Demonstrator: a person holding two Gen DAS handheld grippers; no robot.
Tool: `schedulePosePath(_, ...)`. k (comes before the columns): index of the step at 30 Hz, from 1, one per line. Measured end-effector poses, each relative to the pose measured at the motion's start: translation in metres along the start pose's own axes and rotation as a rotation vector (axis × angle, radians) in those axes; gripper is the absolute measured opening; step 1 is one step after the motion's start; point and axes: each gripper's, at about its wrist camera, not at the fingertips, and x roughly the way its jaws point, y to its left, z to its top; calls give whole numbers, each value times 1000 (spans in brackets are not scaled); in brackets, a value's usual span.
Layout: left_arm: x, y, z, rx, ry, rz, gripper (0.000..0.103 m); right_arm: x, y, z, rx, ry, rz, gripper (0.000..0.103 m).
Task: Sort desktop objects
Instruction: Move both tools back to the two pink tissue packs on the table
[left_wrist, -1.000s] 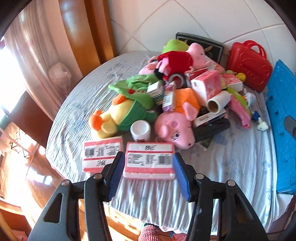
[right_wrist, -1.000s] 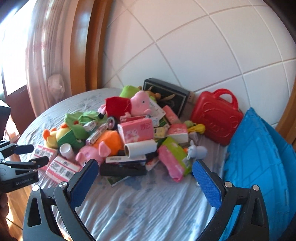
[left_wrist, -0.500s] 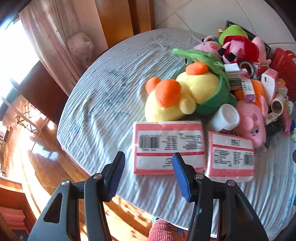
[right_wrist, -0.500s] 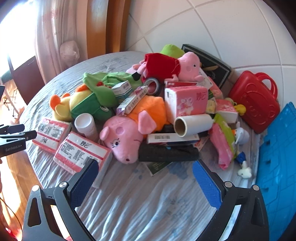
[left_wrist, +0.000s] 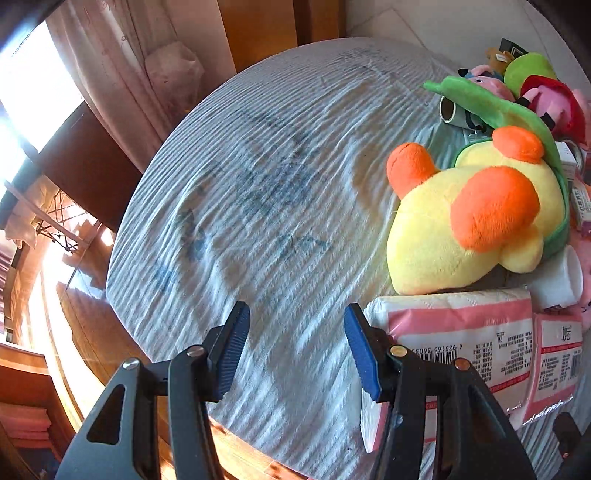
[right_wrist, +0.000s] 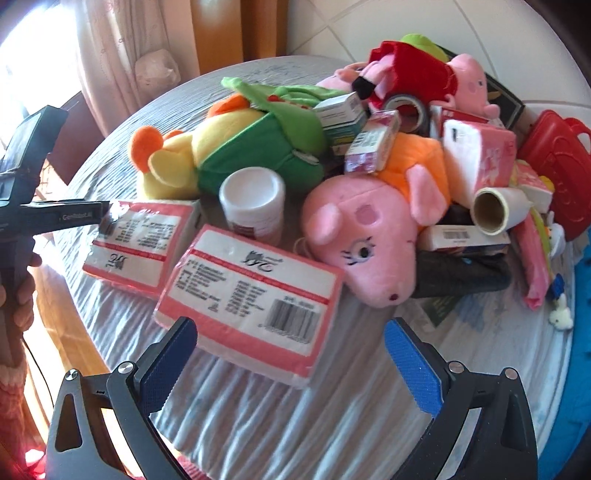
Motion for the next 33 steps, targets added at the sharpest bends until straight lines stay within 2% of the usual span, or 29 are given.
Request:
schedulePosePath(2,-4,-4,-13,-2,11,-23,53,10,11,-6,-25,23,38,103)
schedulePosePath(5,-15,-17,-35,28,16,-13,52,21,12,-17,-42,45,-24,103)
schedulePosePath(7,-25,-25,-48,51,22,-21,52,18,-7,-24,26,47,-22,103)
schedulePosePath(11,-48,-30,-71,101,25,-14,52,0,-49,-44,95,40,-195,103)
schedulePosePath(12,-56,-29,-75,109,15,-28,52,-3,-59,-49,121,52,-206,103)
schedulePosePath(16,-83,-32,-75,163,-21,-132,52,-20,-71,-69,199,35,-155,103)
schedulePosePath(18,-89,-47,-76,242,-26,-166,52,-26,-62,-75,206,24,-132,103)
schedulePosePath(20,-91,-66,-79,345,-37,-167,52,-30,-49,-77,200,19,-105,103)
schedulePosePath(23,-78,-85,-79,451,-28,-197,52,-28,-27,-73,197,21,-104,103)
schedulePosePath(25,-66,-89,-71,480,-16,-201,52,-28,-16,-75,220,25,-112,103)
schedulePosePath(29,-53,-82,-43,458,-30,-250,52,-20,9,-79,256,56,-82,103)
schedulePosePath(33,-39,-74,-28,477,7,-328,52,1,37,-68,276,69,-121,103)
